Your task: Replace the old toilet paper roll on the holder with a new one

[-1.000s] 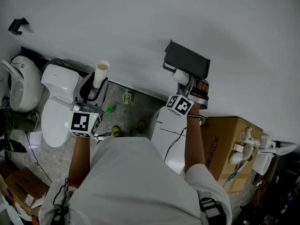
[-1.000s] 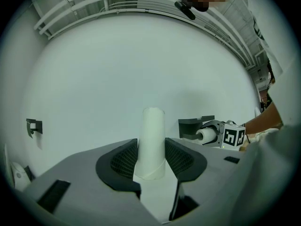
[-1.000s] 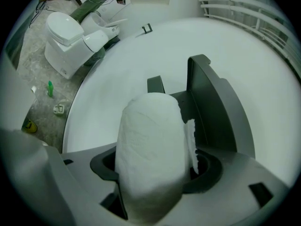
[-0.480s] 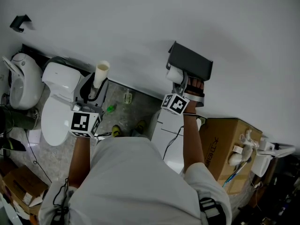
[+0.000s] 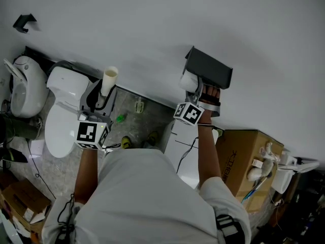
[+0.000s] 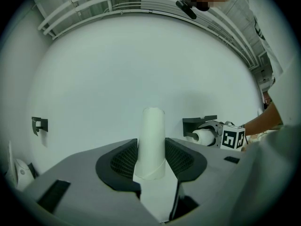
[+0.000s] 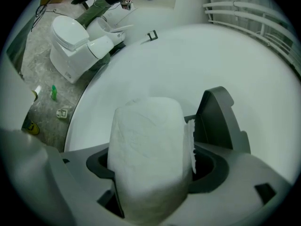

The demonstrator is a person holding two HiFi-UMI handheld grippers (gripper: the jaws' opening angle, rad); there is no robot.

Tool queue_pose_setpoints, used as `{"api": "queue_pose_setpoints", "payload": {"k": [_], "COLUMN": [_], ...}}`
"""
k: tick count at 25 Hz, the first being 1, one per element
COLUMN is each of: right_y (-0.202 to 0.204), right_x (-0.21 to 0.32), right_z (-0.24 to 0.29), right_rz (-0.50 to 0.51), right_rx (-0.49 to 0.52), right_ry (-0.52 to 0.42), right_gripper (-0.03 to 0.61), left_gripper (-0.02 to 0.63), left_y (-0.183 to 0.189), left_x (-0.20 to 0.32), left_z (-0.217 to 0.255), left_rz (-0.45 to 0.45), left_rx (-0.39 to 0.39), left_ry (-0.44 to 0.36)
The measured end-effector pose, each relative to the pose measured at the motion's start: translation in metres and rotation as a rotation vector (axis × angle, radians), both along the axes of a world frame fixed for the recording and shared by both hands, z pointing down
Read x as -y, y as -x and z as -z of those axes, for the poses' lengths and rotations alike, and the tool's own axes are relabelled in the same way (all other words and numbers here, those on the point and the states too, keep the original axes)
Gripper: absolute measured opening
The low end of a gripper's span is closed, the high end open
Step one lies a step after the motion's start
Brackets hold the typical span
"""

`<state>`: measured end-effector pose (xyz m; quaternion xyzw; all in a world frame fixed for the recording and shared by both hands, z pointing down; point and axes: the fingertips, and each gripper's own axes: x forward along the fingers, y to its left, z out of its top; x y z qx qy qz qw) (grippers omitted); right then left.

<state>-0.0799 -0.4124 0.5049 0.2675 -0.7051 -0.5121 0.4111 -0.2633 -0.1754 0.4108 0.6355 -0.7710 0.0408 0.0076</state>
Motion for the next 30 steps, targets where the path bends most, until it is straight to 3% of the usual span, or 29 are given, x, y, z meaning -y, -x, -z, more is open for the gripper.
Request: {"api": "queue_pose_setpoints", "payload": {"k": [16,30], "right_y": [-0.031,-0.099], "right_x": [-0.035,-0.076], "right_z": [0.002,0.000], "right_rz": [-0.030,-0.165], "right_rx": [0.026,0.065], "right_ry": [0.032,0.088], "right_gripper": [0.430,0.434], "left_gripper": [0.201,0.201], "left_y": [-0.011,-0.041], "left_x": [0.001,0.022], "left_z": [0.001,0.005], "left_rz": [-0.056,-0.173], "left_rx": [-0.017,-0.029], "left_ry": [-0.012,-0.027]}}
